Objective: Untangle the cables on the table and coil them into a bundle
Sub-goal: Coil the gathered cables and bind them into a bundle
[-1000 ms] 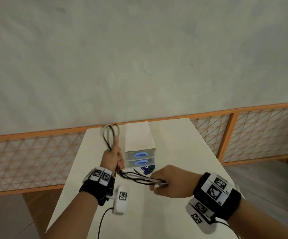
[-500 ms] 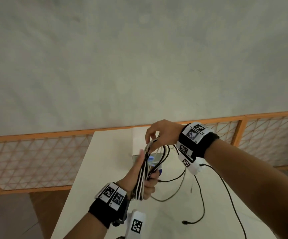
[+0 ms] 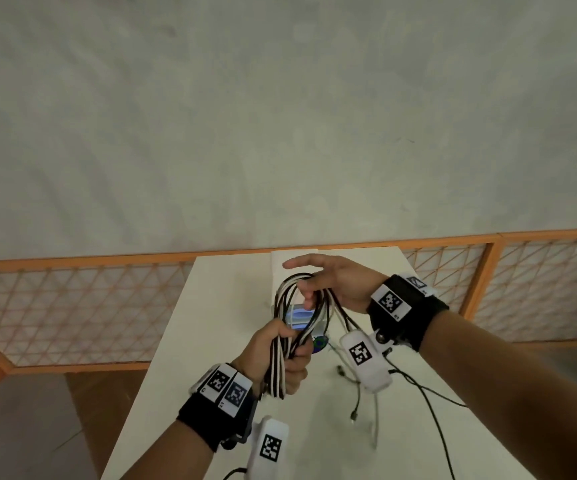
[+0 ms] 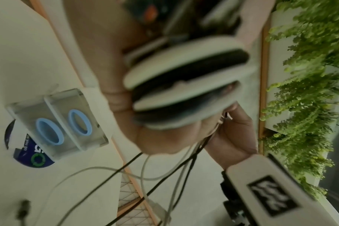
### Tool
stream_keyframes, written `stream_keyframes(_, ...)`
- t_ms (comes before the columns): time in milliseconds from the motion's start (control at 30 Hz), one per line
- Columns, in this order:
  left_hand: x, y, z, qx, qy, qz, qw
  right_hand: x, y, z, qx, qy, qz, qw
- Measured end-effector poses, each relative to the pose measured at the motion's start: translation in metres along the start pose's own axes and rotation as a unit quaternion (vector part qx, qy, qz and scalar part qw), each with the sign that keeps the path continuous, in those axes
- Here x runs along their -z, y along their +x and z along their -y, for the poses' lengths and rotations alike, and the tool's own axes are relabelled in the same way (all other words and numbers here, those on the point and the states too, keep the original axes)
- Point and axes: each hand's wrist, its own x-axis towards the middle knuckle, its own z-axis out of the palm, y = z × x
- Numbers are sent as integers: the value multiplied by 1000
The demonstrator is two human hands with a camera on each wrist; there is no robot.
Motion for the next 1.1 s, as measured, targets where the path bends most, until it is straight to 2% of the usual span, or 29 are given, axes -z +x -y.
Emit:
stream_keyframes(67, 3, 2, -1, -11, -5, 12, 1000, -8, 0, -2, 7, 54, -21, 998)
stream_keyframes(167, 4, 2, 0, -21, 1, 7, 1000, -18, 1, -5, -4, 51, -39, 998)
stream_keyframes(367, -7, 3, 5, -77, 9, -109, 991, -28, 2, -4, -3, 29, -106, 994)
stream_keyframes(467, -14, 5, 6, -85, 84, -156, 980, -31, 5, -6, 18, 37, -140, 989)
stream_keyframes(667, -31, 11, 6, -116, 175, -171, 963, -44, 6, -9, 52, 42, -183, 981)
stream_keyframes(733, -33, 13, 7, -141, 184, -194, 953, -47, 5, -11, 66, 52, -198, 977)
stream_keyframes(833, -34, 13, 8, -136, 174, -225, 949, -50, 3, -12, 86, 71, -216, 970)
stream_keyframes(900, -35, 12, 7, -156, 145, -212, 954, -50, 3, -12, 104, 70, -210, 970)
stream_keyframes(1000, -37, 12, 3, -190, 68, -198, 959, -45, 1, -13, 120, -56, -190, 973)
stream_keyframes(1100, -33, 10, -6, -210, 45, -253, 943, -34, -10, -33, 49, -113, -136, 983)
